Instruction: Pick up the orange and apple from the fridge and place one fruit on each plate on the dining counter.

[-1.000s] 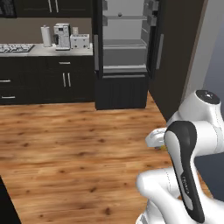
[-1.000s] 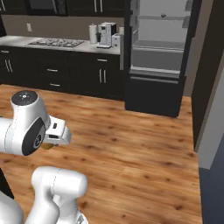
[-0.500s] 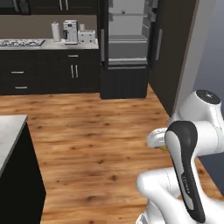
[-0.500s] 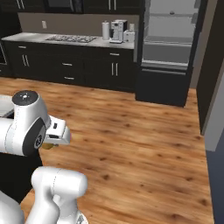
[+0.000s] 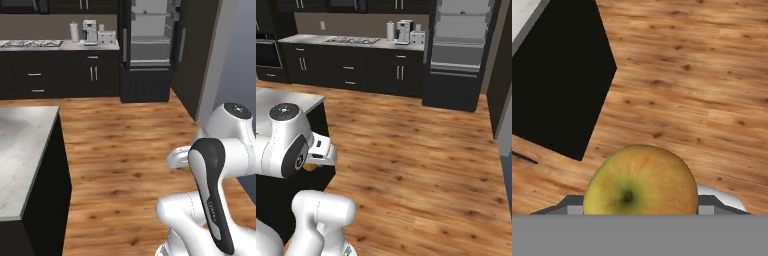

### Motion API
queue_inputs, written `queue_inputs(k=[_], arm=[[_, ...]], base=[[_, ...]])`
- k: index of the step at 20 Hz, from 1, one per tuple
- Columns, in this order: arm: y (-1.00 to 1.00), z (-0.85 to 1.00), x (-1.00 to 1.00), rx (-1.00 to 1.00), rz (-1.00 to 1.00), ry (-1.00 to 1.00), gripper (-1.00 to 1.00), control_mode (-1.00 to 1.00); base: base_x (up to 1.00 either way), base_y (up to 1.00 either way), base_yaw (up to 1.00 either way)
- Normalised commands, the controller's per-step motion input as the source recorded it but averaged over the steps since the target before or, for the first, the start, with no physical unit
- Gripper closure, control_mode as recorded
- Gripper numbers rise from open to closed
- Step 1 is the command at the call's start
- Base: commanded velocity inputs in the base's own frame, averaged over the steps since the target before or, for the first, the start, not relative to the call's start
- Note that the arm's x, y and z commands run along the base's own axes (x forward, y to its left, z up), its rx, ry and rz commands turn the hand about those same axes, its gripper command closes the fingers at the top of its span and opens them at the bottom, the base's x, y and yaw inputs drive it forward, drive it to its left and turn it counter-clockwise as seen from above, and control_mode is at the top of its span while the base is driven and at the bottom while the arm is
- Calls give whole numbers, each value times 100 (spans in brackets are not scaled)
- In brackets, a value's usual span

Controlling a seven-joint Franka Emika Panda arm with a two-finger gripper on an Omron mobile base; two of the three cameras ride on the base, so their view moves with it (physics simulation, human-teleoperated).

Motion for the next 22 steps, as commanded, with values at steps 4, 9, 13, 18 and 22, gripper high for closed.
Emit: queue_inputs(k=[4, 9, 13, 18, 22], arm=[[0, 0, 0, 0, 0, 0, 100, 100], [0, 0, 0, 0, 0, 0, 100, 100], [0, 0, 0, 0, 0, 0, 100, 100], [0, 0, 0, 0, 0, 0, 100, 100], [0, 0, 0, 0, 0, 0, 100, 100]], base=[[-97, 66, 0], [-70, 77, 0], [-40, 92, 0], [-9, 98, 0], [-8, 96, 0]])
